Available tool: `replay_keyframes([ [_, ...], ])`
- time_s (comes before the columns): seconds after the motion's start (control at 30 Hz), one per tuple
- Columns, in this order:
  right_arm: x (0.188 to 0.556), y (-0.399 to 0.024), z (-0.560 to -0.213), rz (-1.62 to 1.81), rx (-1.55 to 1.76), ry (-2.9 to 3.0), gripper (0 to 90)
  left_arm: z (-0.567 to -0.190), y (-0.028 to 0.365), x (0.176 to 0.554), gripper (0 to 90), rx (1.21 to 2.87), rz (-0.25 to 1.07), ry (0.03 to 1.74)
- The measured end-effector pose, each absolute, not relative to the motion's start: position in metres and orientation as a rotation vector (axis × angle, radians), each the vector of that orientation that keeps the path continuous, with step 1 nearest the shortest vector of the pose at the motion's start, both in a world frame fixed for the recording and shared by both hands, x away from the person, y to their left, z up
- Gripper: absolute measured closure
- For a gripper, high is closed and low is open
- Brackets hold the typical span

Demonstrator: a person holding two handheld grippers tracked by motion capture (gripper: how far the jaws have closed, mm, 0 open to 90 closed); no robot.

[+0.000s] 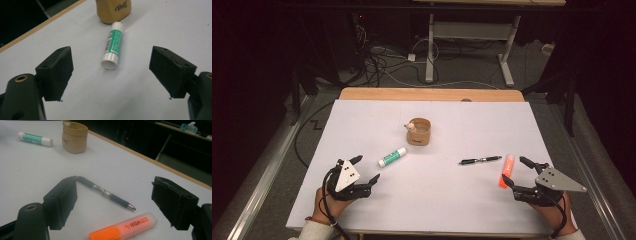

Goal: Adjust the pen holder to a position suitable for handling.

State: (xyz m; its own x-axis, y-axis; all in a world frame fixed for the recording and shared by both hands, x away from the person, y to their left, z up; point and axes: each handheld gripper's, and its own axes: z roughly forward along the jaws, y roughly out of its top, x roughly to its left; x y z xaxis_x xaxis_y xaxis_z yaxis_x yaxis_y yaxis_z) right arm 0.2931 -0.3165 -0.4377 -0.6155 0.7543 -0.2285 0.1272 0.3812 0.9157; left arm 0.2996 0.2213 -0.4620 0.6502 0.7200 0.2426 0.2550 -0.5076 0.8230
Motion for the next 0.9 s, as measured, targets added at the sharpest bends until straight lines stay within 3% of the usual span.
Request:
replay_keyframes([
  [0.9, 0.2983, -0.3110, -0.4437, 1.201, 0.747, 2.070, 21.7, -0.4623, 0.2170, 0.3023, 19.0, 2.156, 0.701, 0.740],
])
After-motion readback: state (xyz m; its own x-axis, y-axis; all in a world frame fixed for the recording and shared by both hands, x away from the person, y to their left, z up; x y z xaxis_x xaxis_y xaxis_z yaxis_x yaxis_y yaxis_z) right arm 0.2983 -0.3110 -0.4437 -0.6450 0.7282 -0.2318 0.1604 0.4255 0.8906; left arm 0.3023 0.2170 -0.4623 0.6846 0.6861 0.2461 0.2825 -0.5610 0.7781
